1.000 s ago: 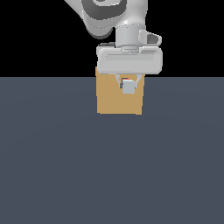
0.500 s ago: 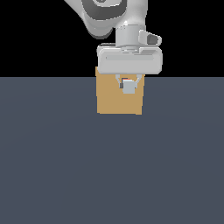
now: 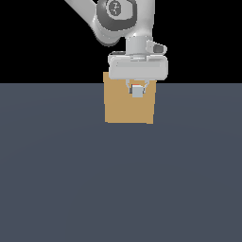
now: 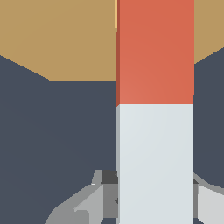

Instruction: Insert the peg into the horizontal hole in a box.

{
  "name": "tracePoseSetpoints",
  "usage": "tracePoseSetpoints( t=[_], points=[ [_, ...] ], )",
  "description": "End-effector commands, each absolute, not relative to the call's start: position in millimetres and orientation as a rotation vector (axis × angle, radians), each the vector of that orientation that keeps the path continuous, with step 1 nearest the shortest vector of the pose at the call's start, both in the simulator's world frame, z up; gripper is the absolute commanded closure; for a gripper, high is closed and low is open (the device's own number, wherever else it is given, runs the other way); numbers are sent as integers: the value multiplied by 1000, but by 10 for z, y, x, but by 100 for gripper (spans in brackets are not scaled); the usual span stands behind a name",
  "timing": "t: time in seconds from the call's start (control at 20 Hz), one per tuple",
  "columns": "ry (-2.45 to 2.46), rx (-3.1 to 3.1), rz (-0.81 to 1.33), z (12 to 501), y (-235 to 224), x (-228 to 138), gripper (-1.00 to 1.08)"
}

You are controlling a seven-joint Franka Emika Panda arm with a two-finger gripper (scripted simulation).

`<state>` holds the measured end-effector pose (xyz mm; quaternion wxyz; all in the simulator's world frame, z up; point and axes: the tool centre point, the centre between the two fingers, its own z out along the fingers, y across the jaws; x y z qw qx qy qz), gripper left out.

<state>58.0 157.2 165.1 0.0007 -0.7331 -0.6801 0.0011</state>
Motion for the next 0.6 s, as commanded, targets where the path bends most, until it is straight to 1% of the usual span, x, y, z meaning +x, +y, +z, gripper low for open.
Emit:
tracePoseSetpoints(
  t=[0.0,0.25,0.55],
  points=[
    [-2137,-2303,-2,1673,1807,600,108],
    [-2138,-2303,-3,1676,2096,630,108],
    [-2138,-2303,-3,1680,2173,649,108]
  ],
)
